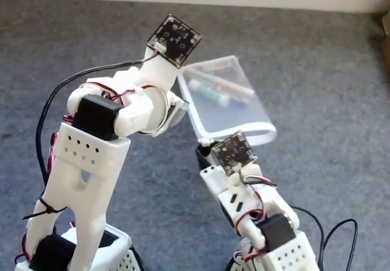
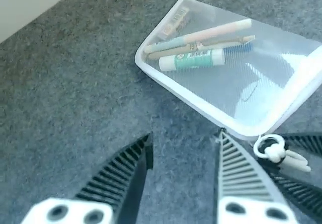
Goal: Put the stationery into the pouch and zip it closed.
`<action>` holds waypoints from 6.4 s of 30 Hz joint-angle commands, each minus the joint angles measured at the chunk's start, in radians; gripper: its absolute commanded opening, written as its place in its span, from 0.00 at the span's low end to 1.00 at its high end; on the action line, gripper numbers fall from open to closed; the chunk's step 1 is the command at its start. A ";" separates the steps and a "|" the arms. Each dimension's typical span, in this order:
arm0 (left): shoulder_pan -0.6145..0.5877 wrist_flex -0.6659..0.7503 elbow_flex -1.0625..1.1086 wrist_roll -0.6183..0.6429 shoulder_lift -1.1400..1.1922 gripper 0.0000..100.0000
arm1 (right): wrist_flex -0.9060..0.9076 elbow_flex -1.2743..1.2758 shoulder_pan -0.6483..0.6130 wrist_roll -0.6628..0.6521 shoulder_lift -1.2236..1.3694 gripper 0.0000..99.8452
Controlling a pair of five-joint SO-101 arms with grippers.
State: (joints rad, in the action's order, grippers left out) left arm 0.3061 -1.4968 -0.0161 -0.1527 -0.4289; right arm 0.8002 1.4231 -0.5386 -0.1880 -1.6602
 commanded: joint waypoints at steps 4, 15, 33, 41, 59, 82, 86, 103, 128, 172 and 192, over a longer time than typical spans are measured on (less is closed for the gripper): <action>-0.008 -0.015 -0.008 -0.012 -0.021 0.20 | 0.088 -0.117 0.027 -0.008 -0.179 0.00; 0.110 -0.021 0.074 -0.063 -0.021 0.20 | 0.088 -0.179 0.165 -0.003 -0.179 0.00; 0.254 -0.015 0.111 -0.035 -0.097 0.16 | 0.237 -0.331 0.228 -0.002 -0.180 0.00; 0.259 0.226 0.446 -0.032 -0.404 0.21 | 0.236 -0.386 0.228 0.054 -0.180 0.00; 0.260 0.505 0.751 -0.037 -0.564 0.24 | 0.246 -0.441 0.120 0.054 -0.179 0.00; 0.318 0.729 0.911 -0.078 -0.573 0.24 | 0.450 -0.553 -0.015 0.049 -0.179 0.00; 0.340 0.729 0.912 -0.091 -0.573 0.24 | 0.483 -0.559 -0.018 0.048 -0.179 0.00; 0.386 0.835 1.010 -0.097 -0.573 0.24 | 0.550 -0.561 -0.022 0.046 -0.179 0.00; 0.389 0.859 1.027 -0.092 -0.573 0.01 | 0.455 -0.552 0.068 0.055 -0.179 0.00; 0.321 0.855 1.029 -0.095 -0.573 0.01 | 0.047 -0.314 0.464 0.196 -0.179 0.00; 0.321 0.859 1.024 -0.095 -0.573 0.01 | 0.039 -0.312 0.489 0.190 -0.177 0.00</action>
State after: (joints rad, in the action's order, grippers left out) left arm 0.6529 -0.6452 1.0150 -0.2463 -0.9828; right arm 0.8784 1.1239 -0.0445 -0.0038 -1.8213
